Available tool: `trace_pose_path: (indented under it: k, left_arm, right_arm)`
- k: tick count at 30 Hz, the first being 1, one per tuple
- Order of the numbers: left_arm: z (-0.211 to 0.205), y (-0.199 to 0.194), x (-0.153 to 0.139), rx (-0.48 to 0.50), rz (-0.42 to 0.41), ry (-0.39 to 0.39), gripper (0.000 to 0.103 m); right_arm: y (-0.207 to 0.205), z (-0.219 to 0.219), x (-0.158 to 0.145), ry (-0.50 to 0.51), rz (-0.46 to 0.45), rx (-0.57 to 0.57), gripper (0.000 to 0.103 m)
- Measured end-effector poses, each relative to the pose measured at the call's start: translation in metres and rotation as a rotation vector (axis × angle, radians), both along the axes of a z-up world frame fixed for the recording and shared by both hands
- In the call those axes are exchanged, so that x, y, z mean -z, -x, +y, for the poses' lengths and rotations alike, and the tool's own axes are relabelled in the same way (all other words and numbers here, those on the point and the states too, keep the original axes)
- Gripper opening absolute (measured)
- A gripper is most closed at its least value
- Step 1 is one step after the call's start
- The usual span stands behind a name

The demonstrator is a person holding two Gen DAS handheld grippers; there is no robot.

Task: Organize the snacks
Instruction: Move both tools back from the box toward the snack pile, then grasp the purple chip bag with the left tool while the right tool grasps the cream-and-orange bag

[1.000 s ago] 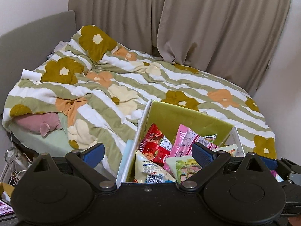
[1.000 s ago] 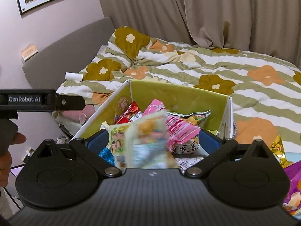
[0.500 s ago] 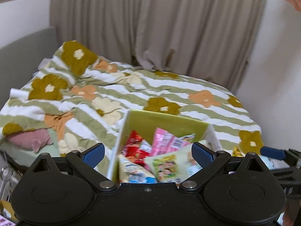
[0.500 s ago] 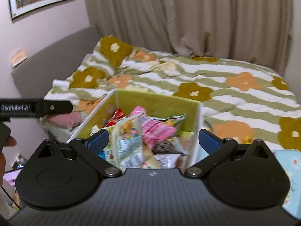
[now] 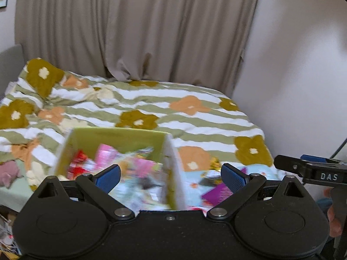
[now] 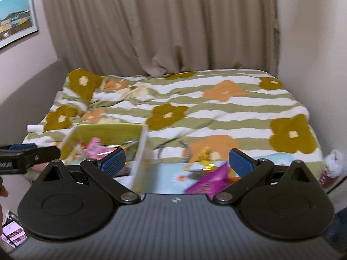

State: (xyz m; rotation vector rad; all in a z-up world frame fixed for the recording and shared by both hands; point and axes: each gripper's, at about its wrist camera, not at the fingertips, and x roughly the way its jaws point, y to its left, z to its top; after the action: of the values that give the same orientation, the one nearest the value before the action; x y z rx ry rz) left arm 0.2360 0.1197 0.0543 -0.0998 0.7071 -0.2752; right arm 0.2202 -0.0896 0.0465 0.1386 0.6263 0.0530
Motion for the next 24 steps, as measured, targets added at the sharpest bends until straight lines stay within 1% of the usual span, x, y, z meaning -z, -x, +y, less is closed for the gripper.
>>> trace_pose_path:
  k: [4,8,12,18,24]
  left_arm:
    - [-0.043,-0.005,0.011,0.003,0.053,0.036,0.100]
    - [-0.083,-0.014,0.026,0.014,0.111,0.036,0.100]
    - [-0.112,-0.024,0.044,-0.015,0.166,0.059,0.099]
    - [-0.149,-0.043,0.073,-0.048,0.226,0.071,0.096]
    - [-0.181,-0.055,0.106,-0.079,0.277,0.075,0.095]
  right_arm:
    - [0.000,-0.047,0.009,-0.018,0.024,0.023,0.103]
    - [-0.002,-0.088,0.023,-0.021,0.051,0.044,0.103]
    - [-0.009,-0.125,0.041,-0.051,0.085,0.061,0.103]
    - [-0.025,-0.161,0.073,-0.070,0.152,0.049,0.103]
    - [-0.048,-0.181,0.104,-0.077,0.213,0.015,0.103]
